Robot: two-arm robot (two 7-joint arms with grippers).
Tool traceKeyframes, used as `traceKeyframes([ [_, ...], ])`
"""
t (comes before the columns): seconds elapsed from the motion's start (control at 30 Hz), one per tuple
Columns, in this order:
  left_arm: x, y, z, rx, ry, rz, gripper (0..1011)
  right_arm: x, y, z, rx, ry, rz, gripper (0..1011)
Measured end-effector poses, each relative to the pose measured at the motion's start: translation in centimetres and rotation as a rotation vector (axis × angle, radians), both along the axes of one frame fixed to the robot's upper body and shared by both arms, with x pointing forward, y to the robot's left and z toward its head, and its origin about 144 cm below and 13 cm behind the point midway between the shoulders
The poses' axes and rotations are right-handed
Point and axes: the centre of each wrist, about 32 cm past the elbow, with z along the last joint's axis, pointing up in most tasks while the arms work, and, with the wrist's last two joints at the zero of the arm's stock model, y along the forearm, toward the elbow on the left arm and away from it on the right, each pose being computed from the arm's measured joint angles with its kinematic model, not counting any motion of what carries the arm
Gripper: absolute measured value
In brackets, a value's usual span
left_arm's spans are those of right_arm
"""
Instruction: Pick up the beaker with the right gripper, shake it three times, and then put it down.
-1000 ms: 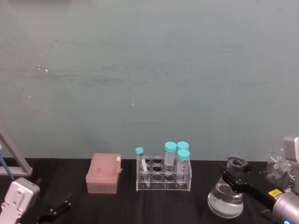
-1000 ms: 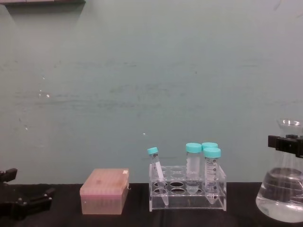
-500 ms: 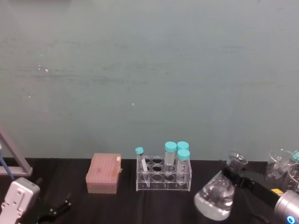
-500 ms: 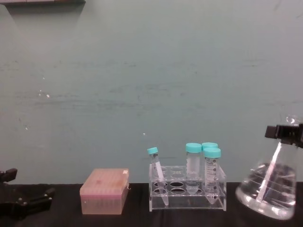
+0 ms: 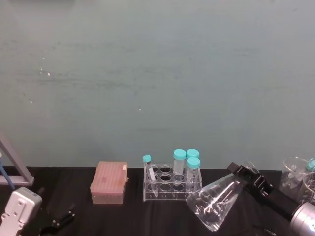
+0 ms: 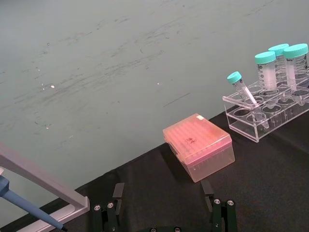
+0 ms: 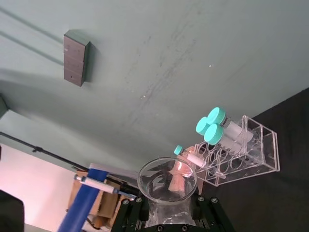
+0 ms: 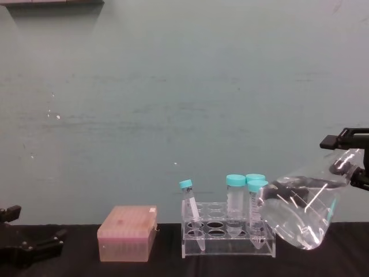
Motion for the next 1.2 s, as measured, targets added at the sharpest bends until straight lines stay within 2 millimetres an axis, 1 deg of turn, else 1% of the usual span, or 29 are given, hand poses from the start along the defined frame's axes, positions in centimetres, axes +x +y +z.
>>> traceKeyframes([
  [0.2,0.0,0.0,0.0,0.0,0.0,0.0,1000,0.2,-0.3,0.2,-0.009,0.01,-0.006,452],
  [0.33,0.0,0.0,0.0,0.0,0.0,0.0,1000,0.6,-0.8,0.8,-0.096,-0.032,-0.012,453],
  [0.37,0.0,0.0,0.0,0.0,0.0,0.0,1000,0.8,-1.1,1.0,-0.165,-0.074,-0.014,452],
  [0.5,0.0,0.0,0.0,0.0,0.0,0.0,1000,1.1,-1.5,1.4,-0.33,-0.187,-0.021,452],
  [0.57,0.0,0.0,0.0,0.0,0.0,0.0,1000,1.3,-1.9,1.8,-0.549,-0.323,-0.023,452],
  [0.7,0.0,0.0,0.0,0.0,0.0,0.0,1000,1.5,-2.3,2.2,-0.749,-0.43,-0.027,452],
  [0.73,0.0,0.0,0.0,0.0,0.0,0.0,1000,1.6,-2.5,2.3,-0.845,-0.476,-0.026,452],
  [0.77,0.0,0.0,0.0,0.0,0.0,0.0,1000,1.6,-2.5,2.4,-0.886,-0.496,-0.029,452],
  [0.8,0.0,0.0,0.0,0.0,0.0,0.0,1000,1.7,-2.7,2.5,-0.979,-0.537,-0.032,452],
  [0.87,0.0,0.0,0.0,0.0,0.0,0.0,1000,1.8,-2.8,2.5,-1.06,-0.568,-0.042,452],
  [0.9,0.0,0.0,0.0,0.0,0.0,0.0,1000,1.8,-2.8,2.4,-1.144,-0.603,-0.054,452],
  [0.93,0.0,0.0,0.0,0.0,0.0,0.0,1000,1.8,-2.8,2.4,-1.144,-0.603,-0.054,452],
  [1.0,0.0,0.0,0.0,0.0,0.0,0.0,1000,1.8,-2.8,2.2,-1.277,-0.671,-0.079,452],
  [1.2,0.0,0.0,0.0,0.0,0.0,0.0,1000,1.8,-2.8,1.5,-1.47,-0.809,-0.115,452],
])
